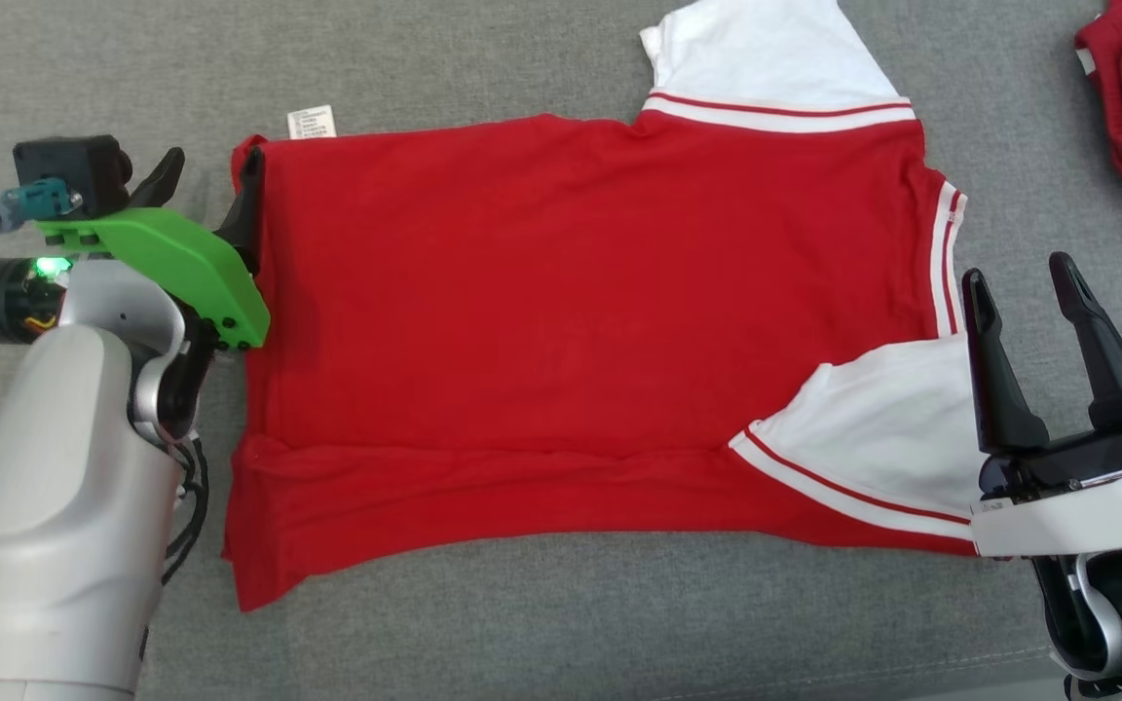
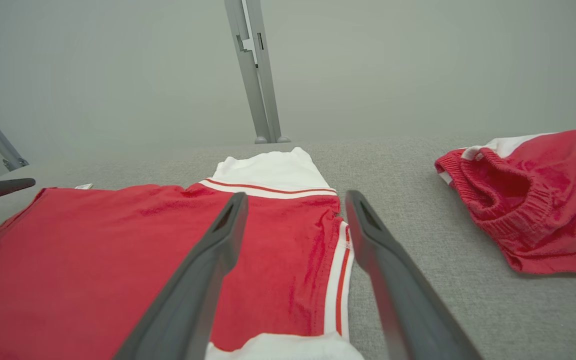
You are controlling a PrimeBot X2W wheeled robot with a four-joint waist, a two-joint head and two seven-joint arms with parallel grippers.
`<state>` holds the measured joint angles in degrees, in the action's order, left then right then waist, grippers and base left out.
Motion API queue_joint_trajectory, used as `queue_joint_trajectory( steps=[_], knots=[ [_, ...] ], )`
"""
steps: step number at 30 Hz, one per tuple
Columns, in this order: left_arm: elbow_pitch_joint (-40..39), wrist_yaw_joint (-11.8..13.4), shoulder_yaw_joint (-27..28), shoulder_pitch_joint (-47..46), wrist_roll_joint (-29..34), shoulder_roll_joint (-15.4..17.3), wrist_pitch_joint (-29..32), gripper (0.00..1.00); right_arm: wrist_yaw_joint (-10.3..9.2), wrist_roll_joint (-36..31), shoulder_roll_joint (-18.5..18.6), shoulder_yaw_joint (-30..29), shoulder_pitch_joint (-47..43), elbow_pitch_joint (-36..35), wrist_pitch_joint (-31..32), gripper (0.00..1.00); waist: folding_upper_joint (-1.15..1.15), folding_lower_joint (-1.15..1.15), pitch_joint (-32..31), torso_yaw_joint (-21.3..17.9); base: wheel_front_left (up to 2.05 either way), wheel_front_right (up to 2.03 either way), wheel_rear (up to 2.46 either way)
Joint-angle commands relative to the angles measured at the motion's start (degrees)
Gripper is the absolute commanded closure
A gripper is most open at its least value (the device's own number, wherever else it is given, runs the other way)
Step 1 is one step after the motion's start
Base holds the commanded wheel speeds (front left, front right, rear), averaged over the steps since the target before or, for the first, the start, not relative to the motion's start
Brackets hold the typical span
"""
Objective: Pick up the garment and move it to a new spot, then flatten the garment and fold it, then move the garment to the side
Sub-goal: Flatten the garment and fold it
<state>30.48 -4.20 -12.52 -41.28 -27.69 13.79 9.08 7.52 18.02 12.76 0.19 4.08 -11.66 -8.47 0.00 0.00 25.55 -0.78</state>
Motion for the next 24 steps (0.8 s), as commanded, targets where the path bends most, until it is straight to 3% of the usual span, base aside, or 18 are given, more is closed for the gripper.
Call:
queue_joint_trajectory(
  steps=[1, 4, 6, 7, 14, 24],
  knots=[
    [2.72, -0.64, 0.09, -2.49, -0.41, 0.65, 0.92, 0.0, -0.07, 0.41, -0.04, 0.07, 1.06, 0.72, -0.53, 0.0, 0.0, 0.0, 2.75, -2.33, 0.0, 0.0, 0.0],
    [8.07, -1.48, -0.06, -5.49, -1.47, 0.81, 1.71, 0.0, -0.07, 0.9, 0.42, 0.26, 2.07, 2.23, -1.29, 0.0, 0.0, 0.0, 3.48, -2.8, 0.0, 0.0, 0.0],
    [10.71, -1.97, -0.38, -7.23, -1.71, 1.13, 1.33, 0.95, -0.07, 1.42, 1.02, 0.21, 3.09, 3.36, -1.63, 0.0, 0.0, 0.0, 3.77, -2.89, 0.0, 0.0, 0.0],
    [12.3, -2.27, -0.51, -7.77, -2.14, 1.07, 1.4, 1.0, -0.07, 1.59, 1.49, -0.07, 3.95, 4.23, -1.78, 0.0, 0.0, 0.0, 3.87, -2.89, 0.0, 0.0, 0.0],
    [16.89, -2.88, -2.2, -10.32, -2.88, 0.06, -0.78, 1.0, -0.07, 5.03, 5.47, 0.69, 13.83, 12.03, -1.63, 0.0, 0.0, 0.0, 4.47, -2.06, 0.0, 0.0, 0.0],
    [18.49, -3.14, -5.29, -14.11, -2.64, -1.41, -4.12, 1.0, -0.07, 11.65, 11.41, 8.56, 32.83, 26.64, -1.97, 0.0, 0.0, 0.0, 6.98, 2.01, 0.0, 0.0, 0.0]
  ],
)
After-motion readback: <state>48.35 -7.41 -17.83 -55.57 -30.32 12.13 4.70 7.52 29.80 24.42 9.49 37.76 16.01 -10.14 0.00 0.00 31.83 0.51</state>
